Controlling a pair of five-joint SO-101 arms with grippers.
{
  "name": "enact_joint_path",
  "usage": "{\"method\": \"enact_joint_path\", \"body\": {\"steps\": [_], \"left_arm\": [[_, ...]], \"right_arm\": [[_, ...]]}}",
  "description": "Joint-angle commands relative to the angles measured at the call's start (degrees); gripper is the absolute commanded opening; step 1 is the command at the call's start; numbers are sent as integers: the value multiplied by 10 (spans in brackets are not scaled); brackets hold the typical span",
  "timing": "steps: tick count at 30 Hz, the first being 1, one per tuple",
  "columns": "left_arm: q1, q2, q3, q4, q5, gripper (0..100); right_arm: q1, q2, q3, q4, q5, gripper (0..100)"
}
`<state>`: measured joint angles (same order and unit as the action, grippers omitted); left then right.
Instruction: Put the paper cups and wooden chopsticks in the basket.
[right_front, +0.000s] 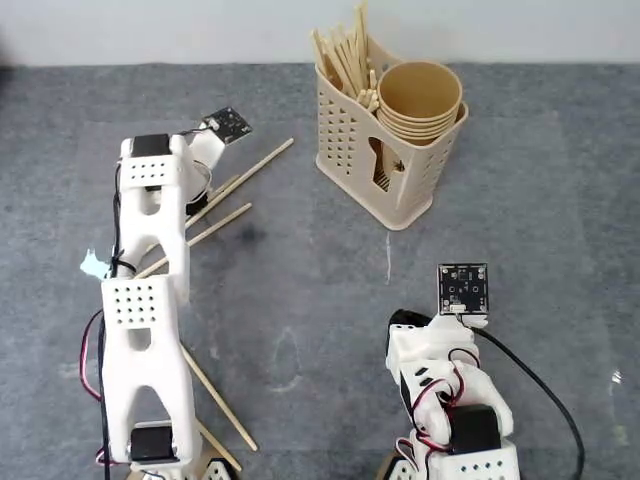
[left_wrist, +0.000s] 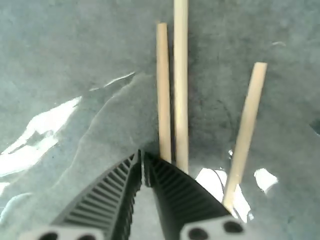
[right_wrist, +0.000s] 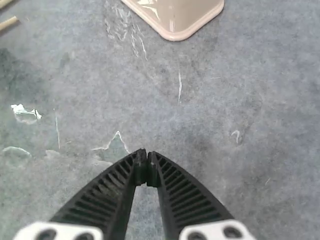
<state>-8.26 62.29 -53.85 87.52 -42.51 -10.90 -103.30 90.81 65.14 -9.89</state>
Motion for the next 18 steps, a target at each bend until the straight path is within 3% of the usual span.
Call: {"method": "enact_joint_path", "body": {"steps": [1,3,11,14,18], "left_arm": [[26,-4,-40,96,-28,15],[40,-4,-61,133,-26,15],[48,-11,-75,128,-3,15],[48,-11,-111,130,37,20],[51,-11,-136,130,47,100]], "right_arm": [[3,-6,-4,-13,-2,18],[3,-6,-4,-13,-2,18],[3,-6,-4,-13,-2,18],[3,-6,-4,-13,-2,18],[3,-6,-4,-13,-2,18]]}}
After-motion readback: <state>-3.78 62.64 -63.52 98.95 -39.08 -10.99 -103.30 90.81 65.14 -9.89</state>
